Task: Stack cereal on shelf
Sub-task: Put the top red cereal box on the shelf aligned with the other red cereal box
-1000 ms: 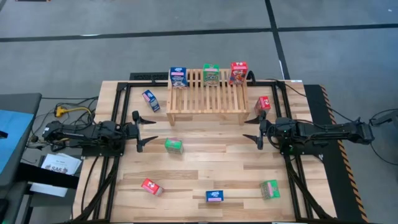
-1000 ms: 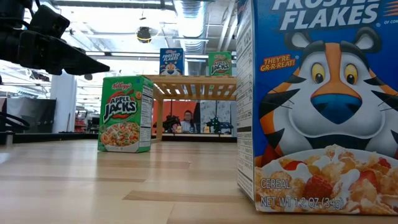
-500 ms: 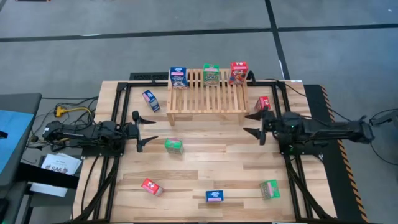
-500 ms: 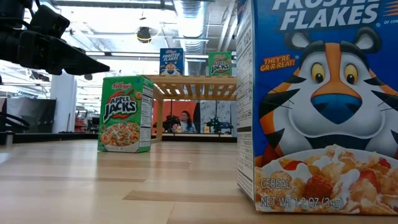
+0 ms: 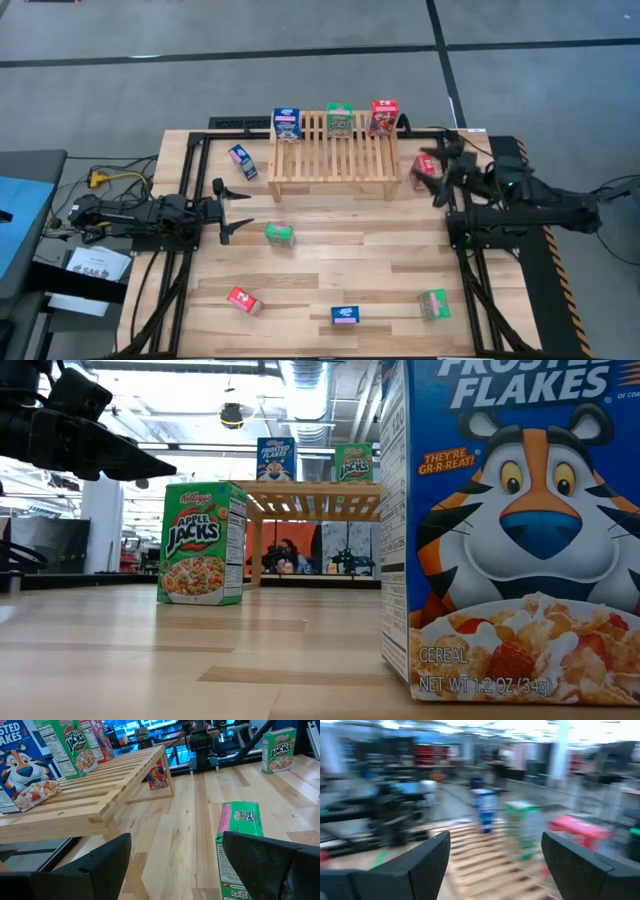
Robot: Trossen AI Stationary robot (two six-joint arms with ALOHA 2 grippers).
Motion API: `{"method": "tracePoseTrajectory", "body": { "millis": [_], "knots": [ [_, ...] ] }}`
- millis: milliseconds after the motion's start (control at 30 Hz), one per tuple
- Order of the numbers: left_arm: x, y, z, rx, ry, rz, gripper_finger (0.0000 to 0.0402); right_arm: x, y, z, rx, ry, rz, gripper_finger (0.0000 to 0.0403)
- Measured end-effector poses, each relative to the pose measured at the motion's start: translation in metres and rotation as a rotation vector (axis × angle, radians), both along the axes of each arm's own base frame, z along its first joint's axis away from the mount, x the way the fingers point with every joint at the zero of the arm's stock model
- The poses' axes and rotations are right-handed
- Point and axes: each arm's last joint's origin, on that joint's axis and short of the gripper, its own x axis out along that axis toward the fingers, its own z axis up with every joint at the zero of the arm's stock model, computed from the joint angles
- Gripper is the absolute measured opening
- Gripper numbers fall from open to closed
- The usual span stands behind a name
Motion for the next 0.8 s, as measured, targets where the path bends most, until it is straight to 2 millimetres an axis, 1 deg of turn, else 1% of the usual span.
{"method": "tracePoseTrajectory", "body": {
  "millis": [100, 267, 367, 533, 800],
  "knots": [
    [0.0, 0.0, 0.0, 0.0, 0.0, 0.0, 0.0305, -0.008, -0.005, 0.013, 0.01, -0.002, -0.152, 0.0338],
    [0.0, 0.0, 0.0, -0.001, 0.0, 0.0, 0.0305, -0.018, -0.013, 0.027, -0.013, -0.007, -0.416, 0.0338],
    [0.0, 0.0, 0.0, 0.0, 0.0, 0.0, 0.0305, -0.024, -0.016, 0.033, -0.008, -0.022, -0.511, 0.0338],
    [0.0, 0.0, 0.0, 0.0, 0.0, 0.0, 0.0305, -0.027, -0.02, 0.029, 0.012, 0.031, -0.583, 0.0338],
    [0.0, 0.0, 0.0, 0.0, 0.0, 0.0, 0.0305, -0.02, -0.033, 0.004, 0.18, 0.179, -0.702, 0.0338]
  ]
}}
